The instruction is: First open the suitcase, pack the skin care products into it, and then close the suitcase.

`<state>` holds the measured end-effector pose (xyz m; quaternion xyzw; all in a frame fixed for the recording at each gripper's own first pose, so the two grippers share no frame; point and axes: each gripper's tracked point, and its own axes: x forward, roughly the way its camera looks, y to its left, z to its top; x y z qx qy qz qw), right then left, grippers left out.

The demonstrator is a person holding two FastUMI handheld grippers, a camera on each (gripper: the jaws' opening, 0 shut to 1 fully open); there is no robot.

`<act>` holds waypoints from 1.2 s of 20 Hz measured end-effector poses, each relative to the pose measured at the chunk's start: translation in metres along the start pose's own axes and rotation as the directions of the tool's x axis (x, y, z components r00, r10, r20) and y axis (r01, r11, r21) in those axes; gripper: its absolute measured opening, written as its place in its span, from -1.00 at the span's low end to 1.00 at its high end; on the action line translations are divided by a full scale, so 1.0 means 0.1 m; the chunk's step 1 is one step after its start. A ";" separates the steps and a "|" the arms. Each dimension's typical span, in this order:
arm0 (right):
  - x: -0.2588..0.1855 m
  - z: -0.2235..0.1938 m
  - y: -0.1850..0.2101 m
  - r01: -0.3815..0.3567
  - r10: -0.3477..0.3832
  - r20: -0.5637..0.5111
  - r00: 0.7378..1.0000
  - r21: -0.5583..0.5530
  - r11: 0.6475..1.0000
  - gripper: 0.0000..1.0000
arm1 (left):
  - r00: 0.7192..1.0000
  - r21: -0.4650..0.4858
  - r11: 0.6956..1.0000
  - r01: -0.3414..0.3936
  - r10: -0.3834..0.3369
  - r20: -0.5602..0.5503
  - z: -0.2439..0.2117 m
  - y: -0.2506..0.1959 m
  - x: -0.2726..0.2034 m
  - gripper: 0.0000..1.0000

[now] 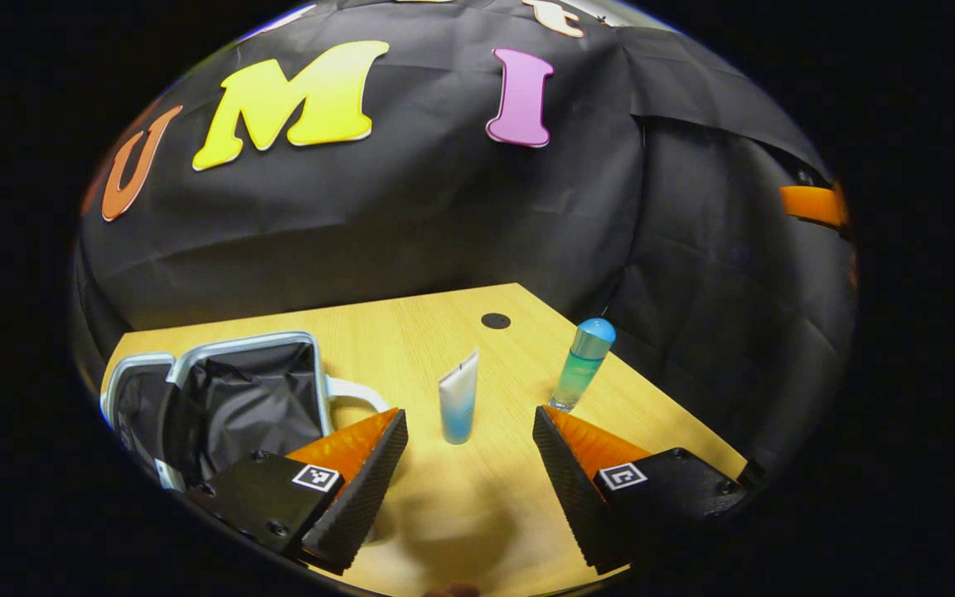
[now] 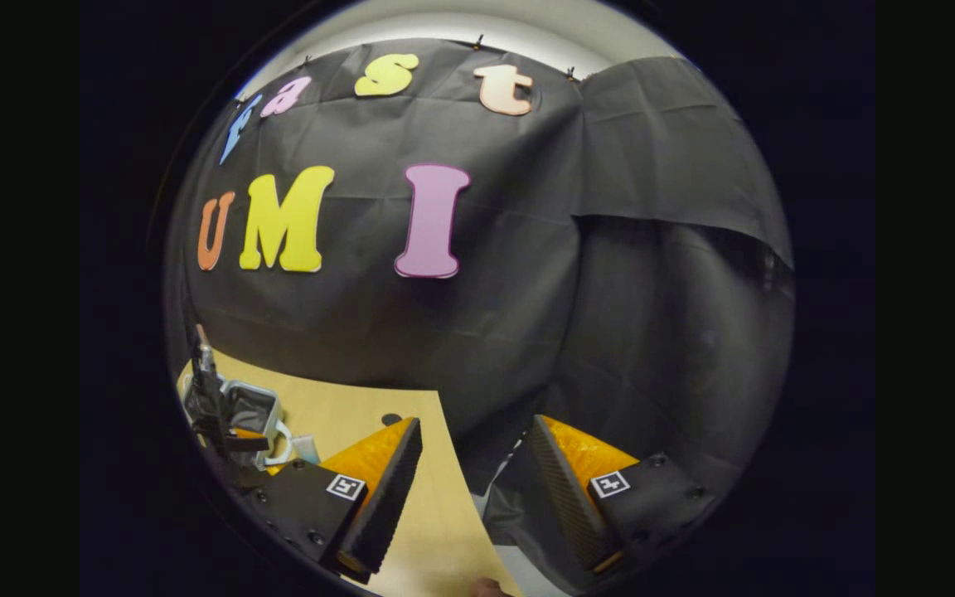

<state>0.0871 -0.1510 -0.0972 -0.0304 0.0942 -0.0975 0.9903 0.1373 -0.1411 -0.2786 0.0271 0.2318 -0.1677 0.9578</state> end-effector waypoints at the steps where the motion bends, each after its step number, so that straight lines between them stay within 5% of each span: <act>1: 0.04 -0.05 -0.05 -0.001 0.001 -0.011 1.000 -0.010 1.000 0.60 | 1.000 -0.014 1.000 -0.018 0.018 -0.012 -0.06 0.01 0.14 0.95; 5: 0.19 -0.24 -0.16 -0.013 0.011 -0.053 0.999 -0.039 0.999 0.59 | 0.995 -0.023 0.996 -0.087 0.086 -0.051 -0.26 0.13 0.60 0.95; 10: 0.29 -0.42 -0.13 -0.029 0.024 -0.093 0.995 -0.052 0.998 0.60 | 0.994 -0.013 0.996 -0.087 0.085 -0.067 -0.42 0.11 0.91 1.00; 11: 0.29 -0.43 -0.12 -0.032 0.026 -0.093 0.995 -0.056 0.998 0.60 | 0.994 -0.016 0.996 -0.088 0.087 -0.067 -0.43 0.09 0.94 0.74; 13: 0.30 -0.45 -0.13 -0.034 0.028 -0.094 0.995 -0.061 0.998 0.59 | 0.991 0.000 0.993 -0.119 0.119 -0.063 -0.43 0.15 0.95 0.53; 15: 0.28 -0.47 -0.12 -0.035 0.029 -0.101 0.995 -0.058 0.998 0.60 | 0.992 -0.018 0.994 -0.108 0.106 -0.067 -0.44 0.13 0.95 -0.05; 17: 0.27 -0.50 -0.13 -0.026 0.019 -0.103 0.995 -0.059 0.998 0.59 | 0.993 -0.031 0.995 -0.090 0.088 -0.082 -0.45 0.09 0.90 -0.09; 18: 0.26 -0.50 -0.14 -0.020 0.014 -0.101 0.995 -0.056 0.998 0.60 | 0.993 -0.034 0.995 -0.090 0.087 -0.086 -0.43 0.10 0.85 0.05; 20: 0.22 -0.49 -0.13 -0.009 0.004 -0.104 0.995 -0.045 0.999 0.60 | 0.995 -0.050 0.997 -0.066 0.062 -0.073 -0.29 0.04 0.68 -0.11; 21: 0.19 -0.47 -0.09 -0.008 0.004 -0.105 0.994 -0.037 0.999 0.59 | 0.997 -0.052 0.997 -0.062 0.059 -0.053 -0.17 0.04 0.54 0.02; 24: 0.12 -0.38 0.09 -0.015 0.013 -0.095 0.995 -0.016 1.000 0.60 | 0.999 -0.043 0.998 -0.047 0.046 -0.013 0.17 0.07 0.10 -0.12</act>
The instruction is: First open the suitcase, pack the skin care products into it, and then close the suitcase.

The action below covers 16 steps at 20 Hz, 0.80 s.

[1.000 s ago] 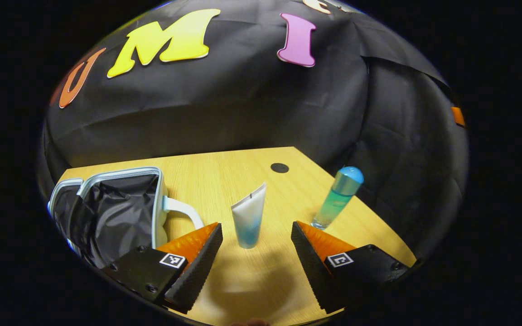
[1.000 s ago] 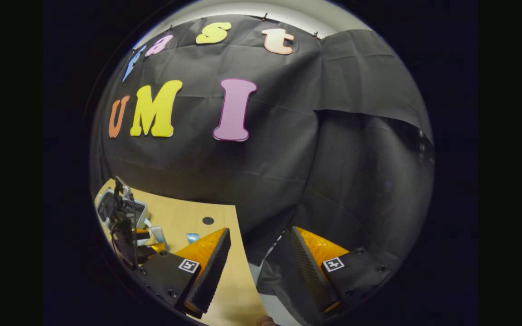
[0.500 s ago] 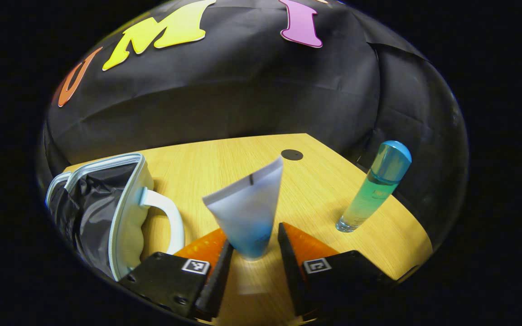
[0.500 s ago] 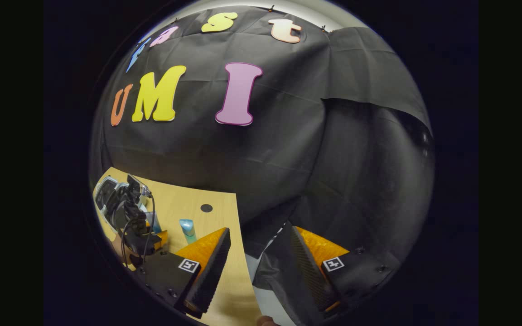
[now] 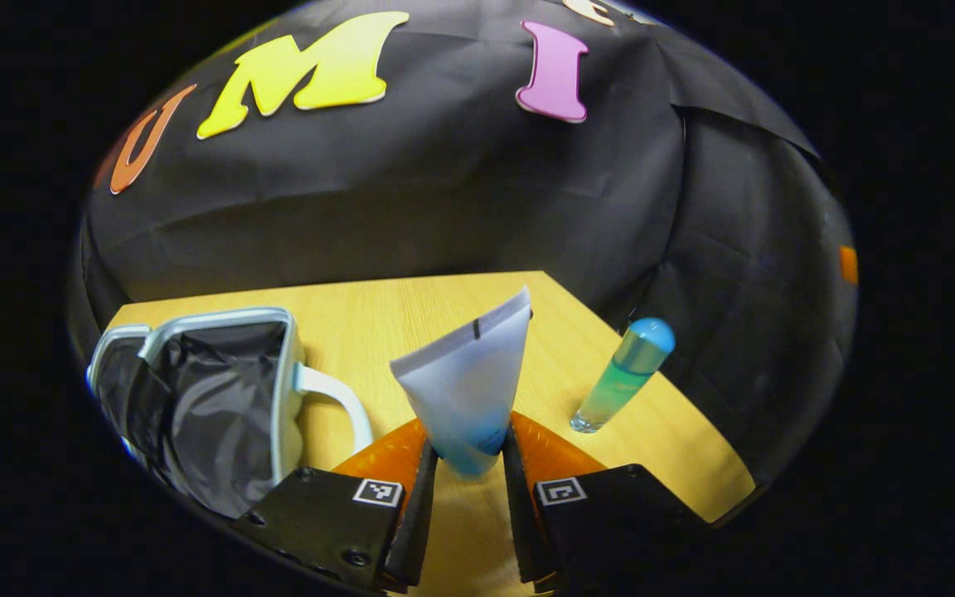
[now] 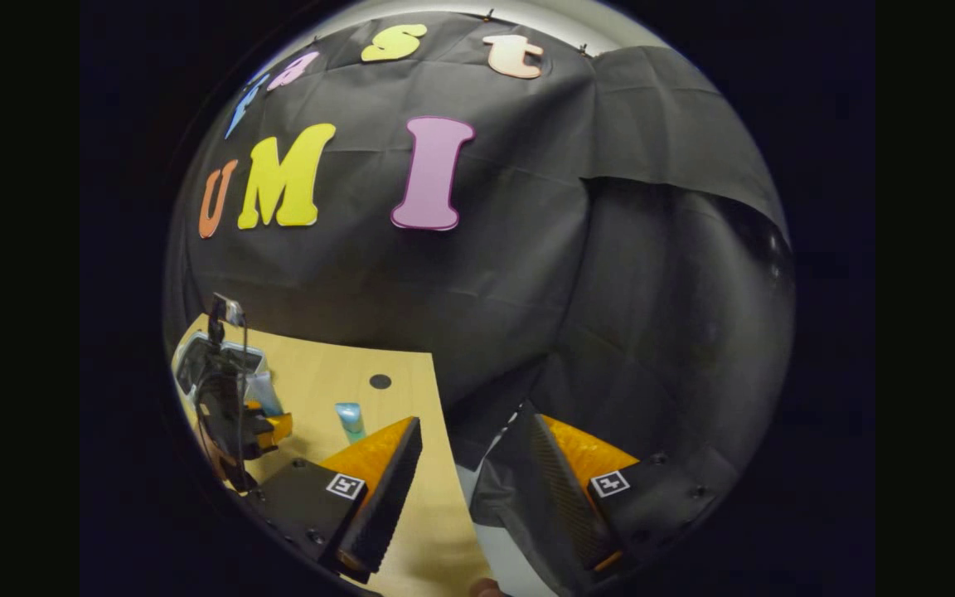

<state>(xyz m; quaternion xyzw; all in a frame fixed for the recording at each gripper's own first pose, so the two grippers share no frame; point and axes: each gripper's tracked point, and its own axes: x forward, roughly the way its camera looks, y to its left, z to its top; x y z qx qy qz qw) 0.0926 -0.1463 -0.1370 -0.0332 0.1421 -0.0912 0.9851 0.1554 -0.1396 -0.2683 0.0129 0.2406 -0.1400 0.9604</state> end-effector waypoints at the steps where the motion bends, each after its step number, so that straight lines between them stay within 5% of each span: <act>1: -0.02 0.02 0.08 -0.004 0.004 0.002 1.000 0.008 1.000 0.60 | 1.000 0.007 1.000 0.004 -0.004 0.015 0.11 0.05 -0.16 -0.12; 9: -0.24 0.05 1.05 -0.043 0.044 -0.007 0.999 0.053 0.998 0.60 | 0.994 0.022 0.994 -0.109 0.109 -0.010 0.15 1.19 -1.19 -0.12; 16: -0.37 -0.03 1.68 -0.041 0.042 -0.043 0.998 0.033 0.999 0.60 | 0.932 -0.047 0.966 -0.256 0.233 -0.279 -0.68 2.25 -1.18 -0.11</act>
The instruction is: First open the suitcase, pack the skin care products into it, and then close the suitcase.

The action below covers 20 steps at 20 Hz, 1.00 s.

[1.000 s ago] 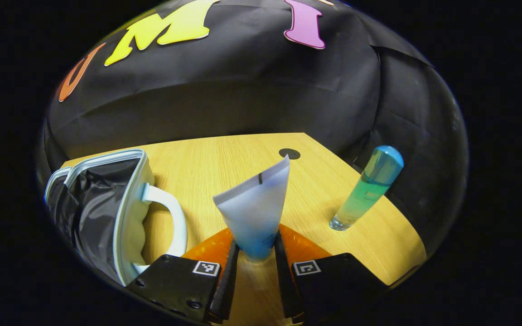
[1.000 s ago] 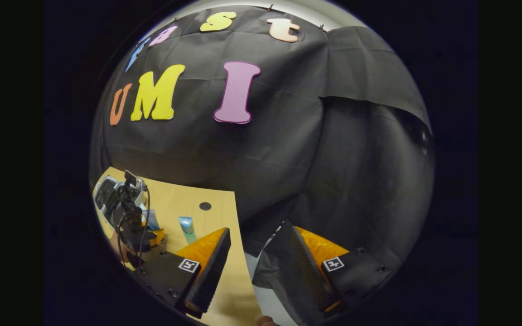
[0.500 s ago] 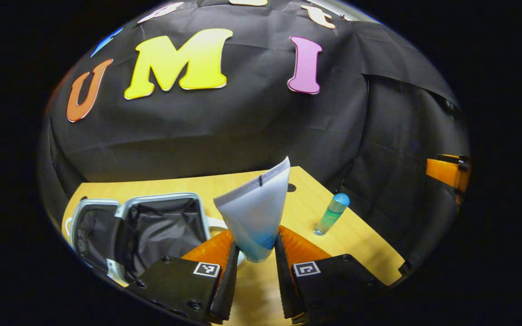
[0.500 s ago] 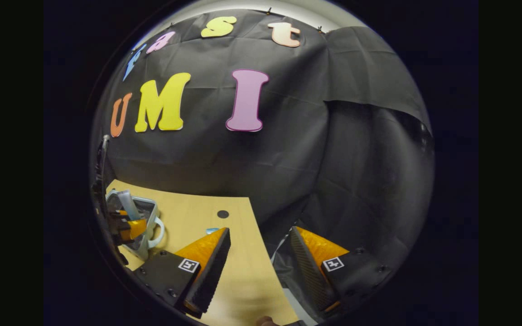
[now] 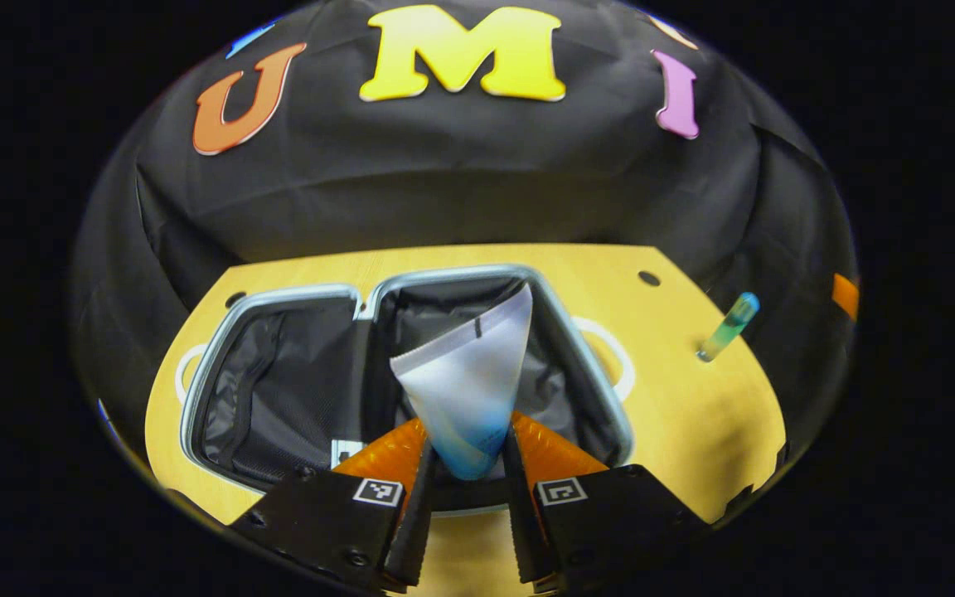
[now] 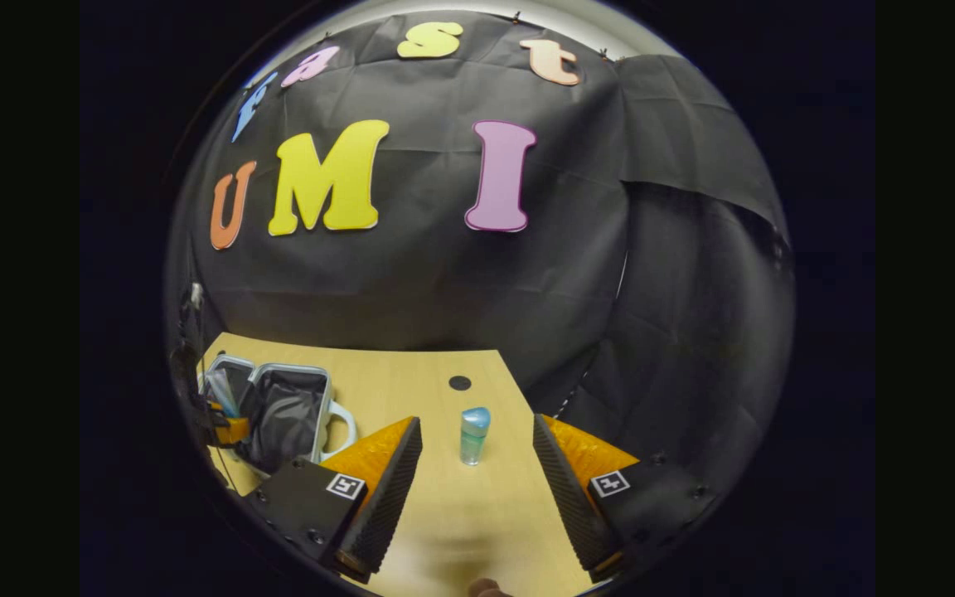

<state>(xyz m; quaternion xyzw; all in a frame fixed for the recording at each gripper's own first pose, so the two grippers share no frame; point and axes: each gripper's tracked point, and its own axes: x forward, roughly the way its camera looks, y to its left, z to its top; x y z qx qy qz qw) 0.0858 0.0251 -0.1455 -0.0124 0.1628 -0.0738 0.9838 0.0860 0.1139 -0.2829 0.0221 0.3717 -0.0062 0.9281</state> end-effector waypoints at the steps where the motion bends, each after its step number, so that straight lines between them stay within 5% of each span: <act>1: 0.00 -0.02 0.04 0.004 -0.004 -0.008 1.000 -0.005 1.000 0.60 | 0.999 -0.002 1.000 -0.015 0.015 -0.042 -0.10 0.07 0.08 -0.10; 9: 0.08 -0.20 0.02 0.037 -0.040 -0.066 0.997 -0.048 0.998 0.60 | 0.972 0.006 0.998 -0.056 0.056 -0.229 -0.45 0.12 0.52 -0.11; 17: 0.54 -0.68 -0.14 -0.012 0.012 -0.167 0.986 0.001 1.000 0.60 | 0.958 0.046 0.993 -0.106 0.114 -0.265 -0.42 0.17 0.72 -0.15; 18: 0.62 -0.71 -0.16 -0.016 0.016 -0.167 0.986 -0.004 1.000 0.60 | 0.956 0.052 0.992 -0.112 0.122 -0.268 -0.43 0.18 0.72 -0.03; 20: 0.76 -0.77 -0.15 -0.033 0.032 -0.172 0.985 -0.006 0.999 0.60 | 0.953 0.056 0.991 -0.125 0.135 -0.271 -0.43 0.16 0.70 -0.15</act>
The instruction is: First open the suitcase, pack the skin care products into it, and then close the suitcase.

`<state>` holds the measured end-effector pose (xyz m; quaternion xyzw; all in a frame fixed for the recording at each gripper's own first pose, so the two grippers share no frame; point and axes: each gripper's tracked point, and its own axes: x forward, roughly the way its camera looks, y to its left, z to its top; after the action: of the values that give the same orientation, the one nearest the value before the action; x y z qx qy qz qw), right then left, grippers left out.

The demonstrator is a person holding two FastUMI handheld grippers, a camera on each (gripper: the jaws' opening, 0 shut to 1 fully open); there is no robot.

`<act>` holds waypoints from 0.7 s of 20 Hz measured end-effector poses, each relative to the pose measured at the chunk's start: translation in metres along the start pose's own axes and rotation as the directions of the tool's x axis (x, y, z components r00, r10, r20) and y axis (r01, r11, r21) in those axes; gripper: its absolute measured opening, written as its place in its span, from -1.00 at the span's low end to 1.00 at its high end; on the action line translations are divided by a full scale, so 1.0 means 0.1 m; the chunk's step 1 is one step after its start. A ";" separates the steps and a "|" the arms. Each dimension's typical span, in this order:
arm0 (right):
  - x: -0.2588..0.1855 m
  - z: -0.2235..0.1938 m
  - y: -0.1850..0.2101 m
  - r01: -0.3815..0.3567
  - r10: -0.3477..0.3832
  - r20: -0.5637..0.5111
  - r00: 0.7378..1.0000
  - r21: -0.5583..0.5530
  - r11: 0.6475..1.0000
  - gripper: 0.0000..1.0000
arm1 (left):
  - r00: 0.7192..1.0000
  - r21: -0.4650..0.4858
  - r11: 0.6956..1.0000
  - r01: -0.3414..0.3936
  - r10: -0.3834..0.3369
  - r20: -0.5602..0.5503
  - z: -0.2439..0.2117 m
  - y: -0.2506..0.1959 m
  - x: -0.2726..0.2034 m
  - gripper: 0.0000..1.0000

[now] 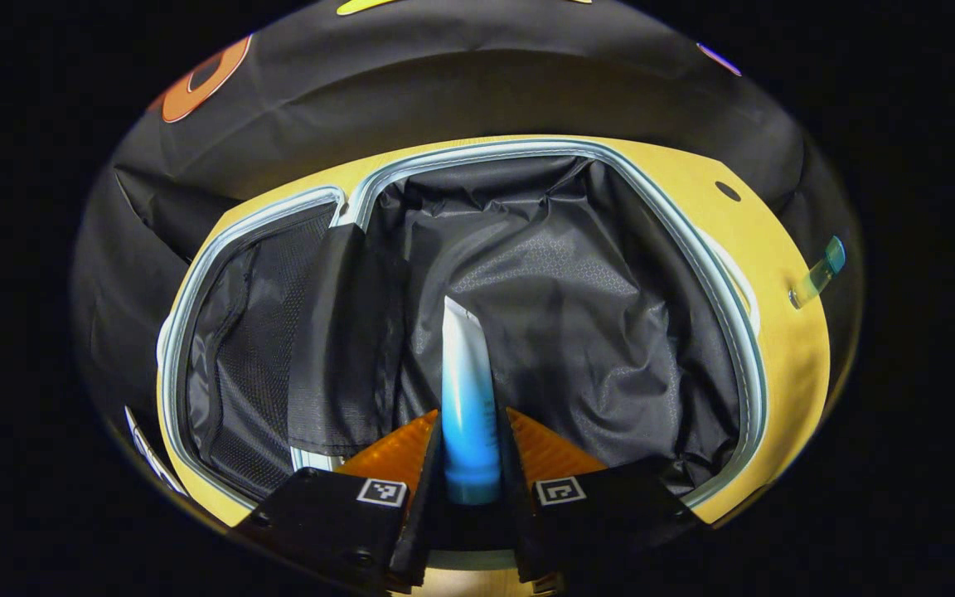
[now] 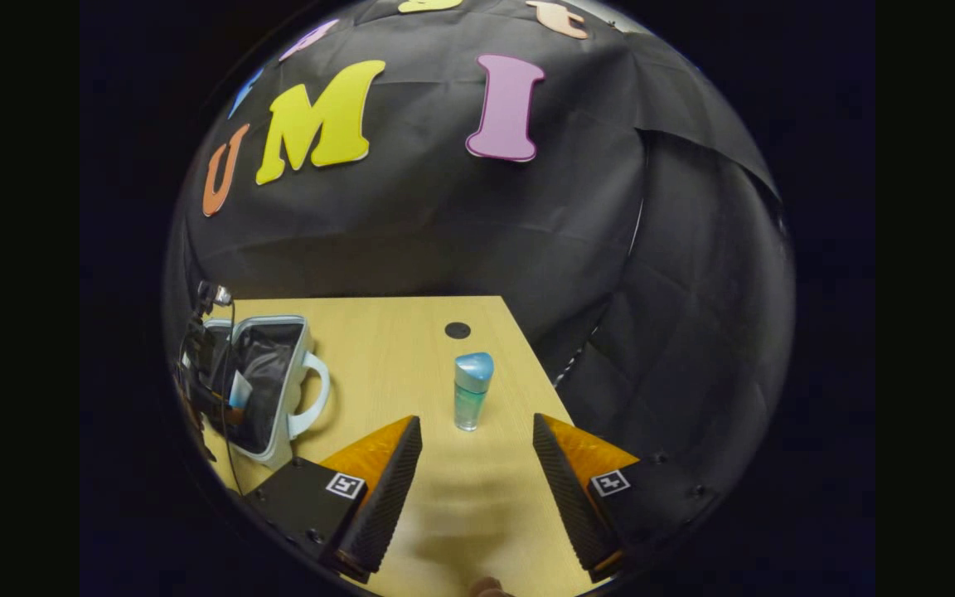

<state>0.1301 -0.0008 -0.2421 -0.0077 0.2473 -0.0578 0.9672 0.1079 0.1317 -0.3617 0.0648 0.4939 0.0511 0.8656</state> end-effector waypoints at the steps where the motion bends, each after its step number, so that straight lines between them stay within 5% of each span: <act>1: 0.09 0.00 0.01 -0.010 0.010 0.003 1.000 -0.006 1.000 0.60 | 1.000 -0.008 1.000 0.007 -0.007 0.009 0.02 -0.04 -0.04 -0.14; 5: 0.54 -0.05 -0.02 -0.034 0.034 -0.013 0.999 -0.016 0.999 0.62 | 0.997 -0.083 0.996 0.035 -0.029 0.075 0.04 -0.19 -0.30 0.63; 8: 0.90 -0.24 -0.07 -0.048 0.048 -0.073 0.996 -0.003 0.999 0.62 | 0.984 -0.148 0.987 0.060 -0.033 0.176 0.09 -0.25 -0.63 0.93; 14: 1.42 -0.35 -0.05 -0.085 0.087 -0.076 0.993 0.029 0.996 0.63 | 0.952 -0.167 0.984 0.056 -0.002 0.308 0.04 -0.28 -1.26 0.85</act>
<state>0.2369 -0.0222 -0.3402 0.0179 0.2838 -0.0196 0.9585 0.0477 0.0851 -0.2573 -0.0109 0.3483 0.0705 0.9347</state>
